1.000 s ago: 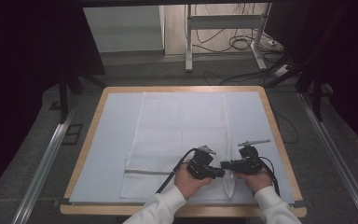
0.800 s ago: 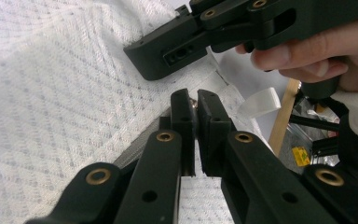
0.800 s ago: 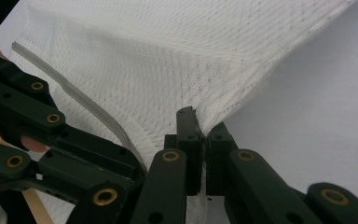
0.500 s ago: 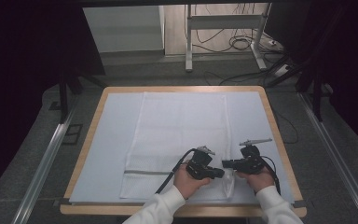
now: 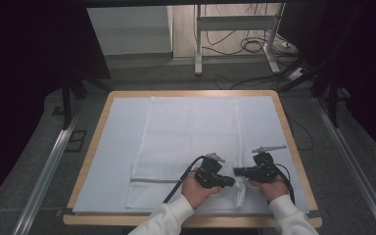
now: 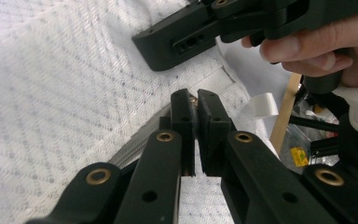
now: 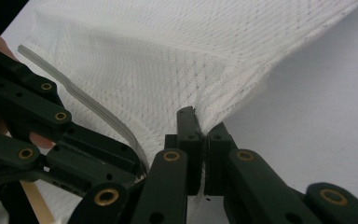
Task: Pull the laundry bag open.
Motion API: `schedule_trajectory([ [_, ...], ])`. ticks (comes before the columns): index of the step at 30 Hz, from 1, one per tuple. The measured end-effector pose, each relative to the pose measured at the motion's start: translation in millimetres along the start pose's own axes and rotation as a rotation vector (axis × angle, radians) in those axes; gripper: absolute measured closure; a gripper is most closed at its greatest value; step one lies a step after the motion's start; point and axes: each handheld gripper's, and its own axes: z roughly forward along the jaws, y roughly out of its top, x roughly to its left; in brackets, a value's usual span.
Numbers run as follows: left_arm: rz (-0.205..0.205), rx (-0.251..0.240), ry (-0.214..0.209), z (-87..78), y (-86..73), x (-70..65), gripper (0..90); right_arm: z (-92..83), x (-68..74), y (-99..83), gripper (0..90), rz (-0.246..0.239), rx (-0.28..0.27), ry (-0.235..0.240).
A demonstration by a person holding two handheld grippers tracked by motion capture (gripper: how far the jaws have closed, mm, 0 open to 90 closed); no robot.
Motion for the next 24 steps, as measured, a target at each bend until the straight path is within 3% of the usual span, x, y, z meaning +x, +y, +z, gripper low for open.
schedule_trajectory([
  [11, -0.038, 0.003, -0.020, -0.4, -4.5, 11.2, 86.7, -1.9, -0.7, -1.1, 87.4, -0.003, 0.006, 0.012],
  [17, -0.034, 0.003, -0.018, -1.4, -4.5, 12.0, 86.8, -2.2, -0.8, -1.3, 87.4, -0.004, 0.008, 0.019],
  [20, -0.027, 0.005, -0.009, -1.3, -4.7, 12.5, 86.8, -2.0, -0.7, -1.6, 87.4, -0.010, 0.007, 0.021],
  [22, -0.018, 0.014, 0.028, -0.2, -5.5, 14.0, 86.8, -1.9, -0.4, -2.0, 87.4, -0.014, 0.010, 0.016],
  [24, -0.040, 0.016, 0.000, -0.2, -7.4, 18.6, 86.8, -2.7, -0.6, -2.1, 87.4, -0.010, 0.010, 0.019],
])
